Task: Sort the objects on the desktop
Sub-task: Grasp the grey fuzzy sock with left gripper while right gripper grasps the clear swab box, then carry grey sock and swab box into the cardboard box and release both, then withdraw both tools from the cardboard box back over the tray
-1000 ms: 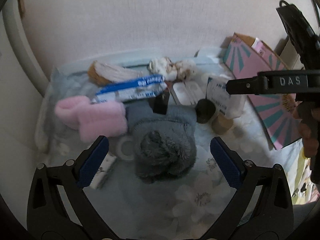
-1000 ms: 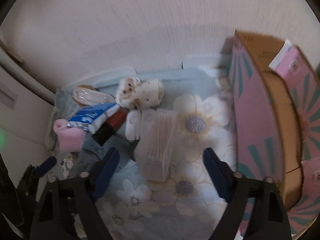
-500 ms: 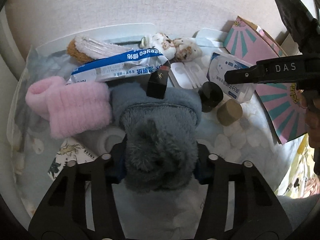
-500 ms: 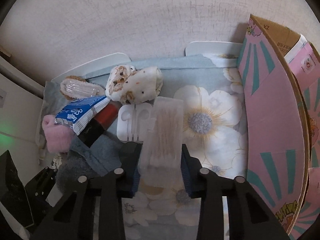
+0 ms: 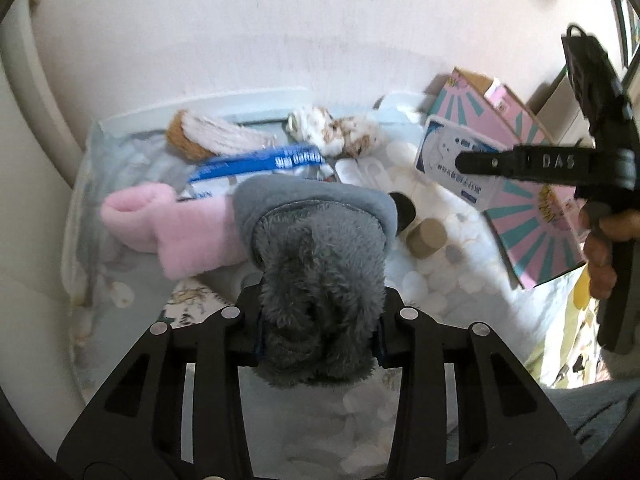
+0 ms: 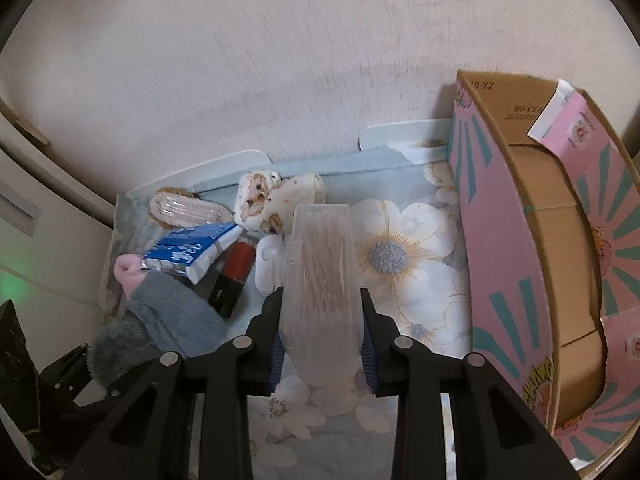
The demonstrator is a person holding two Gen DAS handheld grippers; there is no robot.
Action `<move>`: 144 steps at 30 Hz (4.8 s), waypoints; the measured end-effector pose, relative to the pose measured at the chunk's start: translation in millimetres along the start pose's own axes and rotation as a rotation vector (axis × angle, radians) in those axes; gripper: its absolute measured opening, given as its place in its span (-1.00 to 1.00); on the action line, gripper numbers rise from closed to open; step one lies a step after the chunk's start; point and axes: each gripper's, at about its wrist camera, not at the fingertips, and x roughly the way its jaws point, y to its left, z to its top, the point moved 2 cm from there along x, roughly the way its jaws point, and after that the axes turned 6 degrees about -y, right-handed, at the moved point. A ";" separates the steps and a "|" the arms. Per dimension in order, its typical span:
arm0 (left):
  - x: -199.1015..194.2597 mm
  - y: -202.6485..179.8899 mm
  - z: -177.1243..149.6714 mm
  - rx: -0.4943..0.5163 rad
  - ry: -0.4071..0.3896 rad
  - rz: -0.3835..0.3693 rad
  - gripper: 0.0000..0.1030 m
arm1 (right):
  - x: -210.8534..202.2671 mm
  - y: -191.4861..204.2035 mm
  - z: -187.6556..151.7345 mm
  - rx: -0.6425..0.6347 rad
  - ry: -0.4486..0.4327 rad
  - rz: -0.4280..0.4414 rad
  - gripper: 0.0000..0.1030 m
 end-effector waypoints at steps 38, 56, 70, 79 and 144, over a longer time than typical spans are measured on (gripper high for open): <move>-33.5 -110.3 138.8 0.175 -0.209 -0.145 -0.33 | -92.7 -63.7 15.2 0.048 -0.265 -0.104 -0.44; 68.2 -237.8 163.3 0.258 -0.138 -0.233 -0.33 | -68.7 -149.2 -13.5 0.150 -0.142 -0.129 -0.44; 142.5 -286.9 137.0 0.306 -0.024 -0.197 -0.33 | -37.5 -173.4 -26.9 0.123 -0.050 -0.084 -0.44; 157.0 -286.3 133.4 0.257 0.046 -0.190 0.84 | -36.6 -167.6 -25.2 0.027 -0.039 -0.145 0.51; -88.4 3.7 110.4 0.002 -0.239 0.133 0.99 | -63.9 -4.9 27.6 -0.216 -0.139 -0.103 0.56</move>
